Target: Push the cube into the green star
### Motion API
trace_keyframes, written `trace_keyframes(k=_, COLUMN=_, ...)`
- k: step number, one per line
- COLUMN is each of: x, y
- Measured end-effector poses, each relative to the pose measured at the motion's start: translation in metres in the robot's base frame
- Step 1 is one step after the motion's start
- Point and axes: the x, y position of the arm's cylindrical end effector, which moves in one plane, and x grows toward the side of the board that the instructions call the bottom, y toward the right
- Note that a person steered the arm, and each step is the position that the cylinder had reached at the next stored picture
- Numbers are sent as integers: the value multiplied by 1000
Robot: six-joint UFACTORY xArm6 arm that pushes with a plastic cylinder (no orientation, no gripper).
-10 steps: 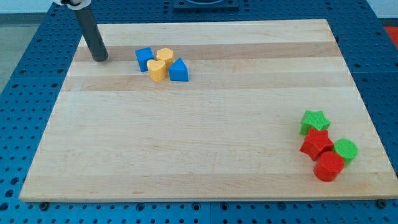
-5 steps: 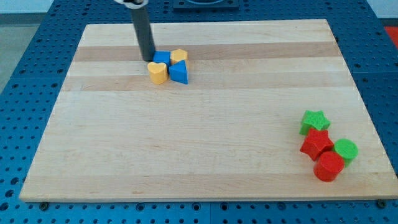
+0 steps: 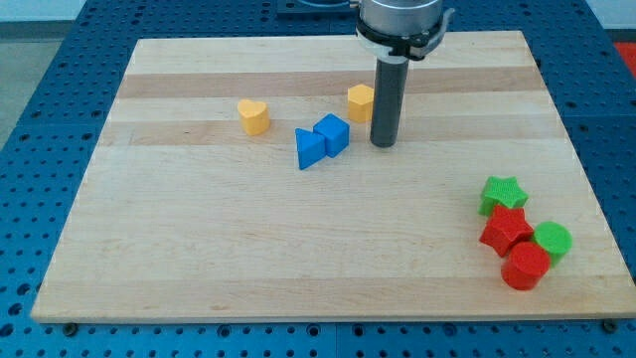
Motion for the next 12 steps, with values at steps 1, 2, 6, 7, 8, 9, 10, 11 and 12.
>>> trace_keyframes(k=1, x=-15, y=-26)
trace_keyframes(k=2, x=-60, y=-62)
trace_keyframes(k=6, x=-14, y=-103)
trace_keyframes(k=7, x=-12, y=-65)
trace_keyframes(k=8, x=-2, y=-19)
trace_keyframes(k=9, x=14, y=21)
trace_keyframes(k=10, x=38, y=54)
trace_keyframes(k=11, x=59, y=83)
trace_keyframes(k=12, x=67, y=97)
